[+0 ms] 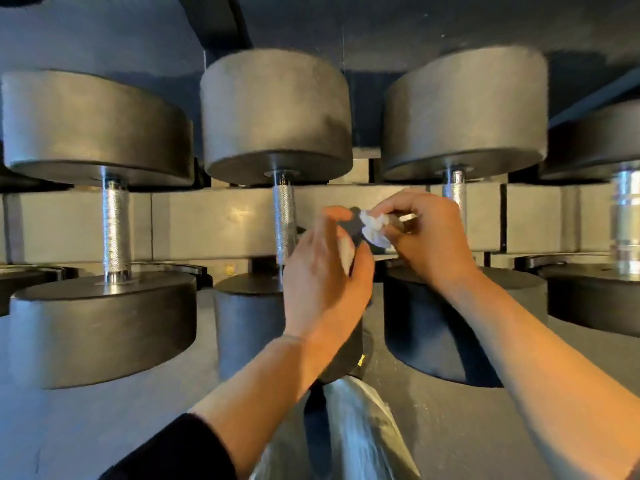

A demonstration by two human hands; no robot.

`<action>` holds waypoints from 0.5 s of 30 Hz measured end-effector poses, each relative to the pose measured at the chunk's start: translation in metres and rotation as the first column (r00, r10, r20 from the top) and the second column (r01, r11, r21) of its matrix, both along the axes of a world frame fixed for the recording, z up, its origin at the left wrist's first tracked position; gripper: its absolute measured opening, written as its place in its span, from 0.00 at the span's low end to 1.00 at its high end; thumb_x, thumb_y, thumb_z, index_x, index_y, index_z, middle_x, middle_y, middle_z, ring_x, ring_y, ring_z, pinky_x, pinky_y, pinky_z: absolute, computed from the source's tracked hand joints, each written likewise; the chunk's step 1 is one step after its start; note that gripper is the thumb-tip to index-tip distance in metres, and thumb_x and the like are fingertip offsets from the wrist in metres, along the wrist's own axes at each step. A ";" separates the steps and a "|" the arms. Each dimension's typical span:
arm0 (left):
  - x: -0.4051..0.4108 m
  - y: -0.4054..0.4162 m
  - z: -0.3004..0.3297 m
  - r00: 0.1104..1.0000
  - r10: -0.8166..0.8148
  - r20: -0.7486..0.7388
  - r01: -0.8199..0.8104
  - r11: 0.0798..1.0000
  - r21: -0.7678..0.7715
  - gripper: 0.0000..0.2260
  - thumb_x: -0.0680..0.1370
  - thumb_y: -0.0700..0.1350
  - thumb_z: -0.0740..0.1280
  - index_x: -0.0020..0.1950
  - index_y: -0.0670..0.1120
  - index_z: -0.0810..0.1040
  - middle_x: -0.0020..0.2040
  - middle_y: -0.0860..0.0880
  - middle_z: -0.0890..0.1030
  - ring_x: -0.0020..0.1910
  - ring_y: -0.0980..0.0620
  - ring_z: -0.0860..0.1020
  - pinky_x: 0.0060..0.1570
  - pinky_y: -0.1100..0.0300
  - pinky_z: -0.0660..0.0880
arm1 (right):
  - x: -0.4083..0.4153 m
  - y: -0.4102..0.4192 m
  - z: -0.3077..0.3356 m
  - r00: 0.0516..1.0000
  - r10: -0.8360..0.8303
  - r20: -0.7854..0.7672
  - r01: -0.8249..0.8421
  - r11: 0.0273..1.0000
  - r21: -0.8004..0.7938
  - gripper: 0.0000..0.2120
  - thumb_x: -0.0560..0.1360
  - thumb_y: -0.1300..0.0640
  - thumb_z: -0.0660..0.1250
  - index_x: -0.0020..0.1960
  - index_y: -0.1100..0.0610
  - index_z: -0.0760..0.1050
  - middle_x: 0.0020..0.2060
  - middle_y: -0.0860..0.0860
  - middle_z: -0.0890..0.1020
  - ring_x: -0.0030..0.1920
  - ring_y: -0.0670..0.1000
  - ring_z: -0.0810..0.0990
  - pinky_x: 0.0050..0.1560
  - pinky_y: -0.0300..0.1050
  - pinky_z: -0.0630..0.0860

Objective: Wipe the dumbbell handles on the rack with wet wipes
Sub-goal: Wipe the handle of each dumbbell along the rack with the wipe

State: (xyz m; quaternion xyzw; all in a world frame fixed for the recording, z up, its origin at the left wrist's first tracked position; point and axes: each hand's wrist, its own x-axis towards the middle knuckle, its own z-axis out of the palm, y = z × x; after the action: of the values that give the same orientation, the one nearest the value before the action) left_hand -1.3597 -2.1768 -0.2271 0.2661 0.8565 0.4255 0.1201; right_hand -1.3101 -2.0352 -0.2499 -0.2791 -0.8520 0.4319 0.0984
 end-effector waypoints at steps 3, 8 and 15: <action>0.016 0.029 -0.004 0.986 -0.120 0.112 0.111 0.990 0.084 0.12 0.75 0.45 0.66 0.55 0.53 0.66 0.42 0.54 0.75 0.41 0.57 0.74 0.41 0.63 0.70 | 0.016 0.026 0.015 1.000 -0.002 -0.011 0.004 0.989 0.146 0.09 0.67 0.69 0.72 0.43 0.58 0.82 0.39 0.49 0.80 0.40 0.40 0.76 0.40 0.26 0.69; 0.030 0.040 -0.023 0.946 -0.224 0.232 0.206 0.973 0.102 0.17 0.75 0.48 0.69 0.62 0.49 0.69 0.49 0.52 0.76 0.47 0.54 0.76 0.50 0.53 0.75 | 0.022 0.046 0.020 0.997 0.042 0.065 -0.068 0.870 0.489 0.15 0.65 0.74 0.67 0.46 0.59 0.82 0.44 0.52 0.83 0.45 0.52 0.79 0.44 0.48 0.78; 0.039 0.034 -0.036 0.857 -0.288 0.426 0.272 0.957 0.099 0.22 0.75 0.52 0.69 0.66 0.50 0.66 0.58 0.51 0.73 0.55 0.54 0.73 0.52 0.65 0.69 | 0.011 0.057 -0.001 0.911 0.115 0.396 -0.383 0.592 0.709 0.13 0.64 0.73 0.68 0.45 0.61 0.81 0.42 0.53 0.83 0.47 0.55 0.78 0.38 0.45 0.76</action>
State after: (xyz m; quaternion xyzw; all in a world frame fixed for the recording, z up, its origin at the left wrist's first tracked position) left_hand -1.3209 -2.1423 -0.2629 0.2878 0.7523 0.4671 0.3648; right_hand -1.2994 -1.9779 -0.2505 -0.1499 -0.9885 -0.0157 0.0117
